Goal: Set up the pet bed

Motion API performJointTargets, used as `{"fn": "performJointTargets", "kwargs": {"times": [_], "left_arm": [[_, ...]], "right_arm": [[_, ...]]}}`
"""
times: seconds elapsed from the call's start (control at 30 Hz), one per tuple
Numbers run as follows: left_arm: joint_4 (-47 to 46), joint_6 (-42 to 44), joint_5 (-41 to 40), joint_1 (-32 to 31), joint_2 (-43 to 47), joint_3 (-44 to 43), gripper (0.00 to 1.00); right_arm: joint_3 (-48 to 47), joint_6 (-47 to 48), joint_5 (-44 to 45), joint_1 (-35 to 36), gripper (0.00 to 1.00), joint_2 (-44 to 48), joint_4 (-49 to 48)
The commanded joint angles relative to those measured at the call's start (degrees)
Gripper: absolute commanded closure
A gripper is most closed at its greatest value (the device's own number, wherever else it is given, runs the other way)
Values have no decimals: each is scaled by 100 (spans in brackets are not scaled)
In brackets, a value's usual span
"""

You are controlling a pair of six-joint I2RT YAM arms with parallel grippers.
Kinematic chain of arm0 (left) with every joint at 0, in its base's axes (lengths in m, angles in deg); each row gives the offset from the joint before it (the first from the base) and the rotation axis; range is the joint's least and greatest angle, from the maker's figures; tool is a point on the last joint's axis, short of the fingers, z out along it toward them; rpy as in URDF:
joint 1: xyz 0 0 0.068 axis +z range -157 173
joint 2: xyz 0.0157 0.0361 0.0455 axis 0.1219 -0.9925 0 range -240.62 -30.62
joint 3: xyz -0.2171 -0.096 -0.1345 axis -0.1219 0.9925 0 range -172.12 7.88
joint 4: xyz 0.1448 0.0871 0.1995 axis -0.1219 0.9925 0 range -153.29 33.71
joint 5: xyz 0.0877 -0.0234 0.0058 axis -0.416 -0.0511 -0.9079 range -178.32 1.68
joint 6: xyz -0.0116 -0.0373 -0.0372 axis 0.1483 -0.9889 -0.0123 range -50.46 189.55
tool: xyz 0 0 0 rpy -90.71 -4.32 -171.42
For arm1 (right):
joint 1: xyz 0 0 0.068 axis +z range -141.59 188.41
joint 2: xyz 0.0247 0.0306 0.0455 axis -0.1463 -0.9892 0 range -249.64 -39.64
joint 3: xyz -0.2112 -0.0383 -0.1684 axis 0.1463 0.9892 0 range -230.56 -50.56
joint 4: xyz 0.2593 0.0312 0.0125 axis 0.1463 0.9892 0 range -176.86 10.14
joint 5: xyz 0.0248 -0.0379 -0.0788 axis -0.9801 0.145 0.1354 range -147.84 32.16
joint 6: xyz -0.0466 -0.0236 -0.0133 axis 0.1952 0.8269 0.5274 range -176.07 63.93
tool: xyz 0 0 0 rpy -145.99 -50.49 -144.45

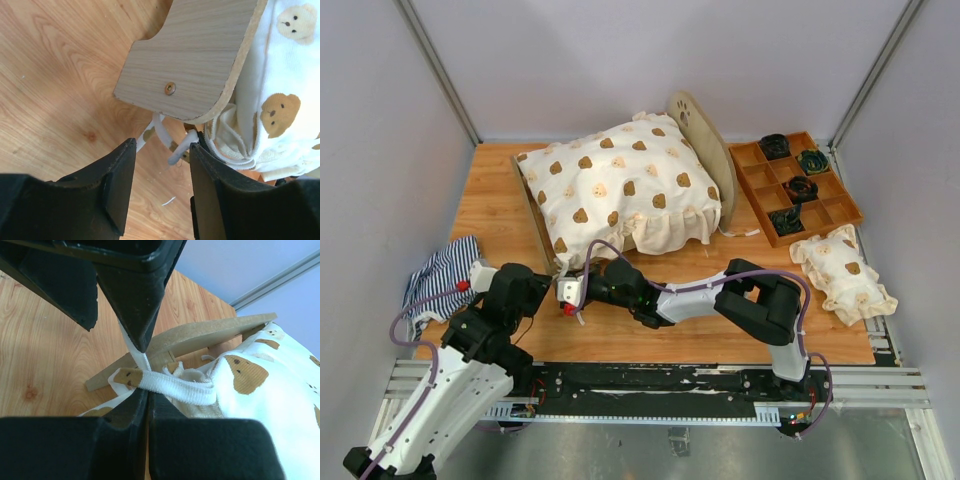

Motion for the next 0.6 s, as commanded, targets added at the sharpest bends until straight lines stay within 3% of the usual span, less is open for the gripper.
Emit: {"fn": "performJointTargets", "kwargs": {"times": [0.0,0.33,0.5,0.57], "left_arm": [[76,-90,-215,7,-55,-101,48],[-932,-157,-269,7,243,428,52],[-1147,-138,-332,7,216,400,64],[-1177,-124,-375,7,217,387,74]], "right_arm": [[-114,-82,104,79,100,-74,-147],[24,-93,9,105,100,-15,-337],[30,-110,-17,127,100,-27,-362],[38,-110,11,144,100,-55,-396]]}}
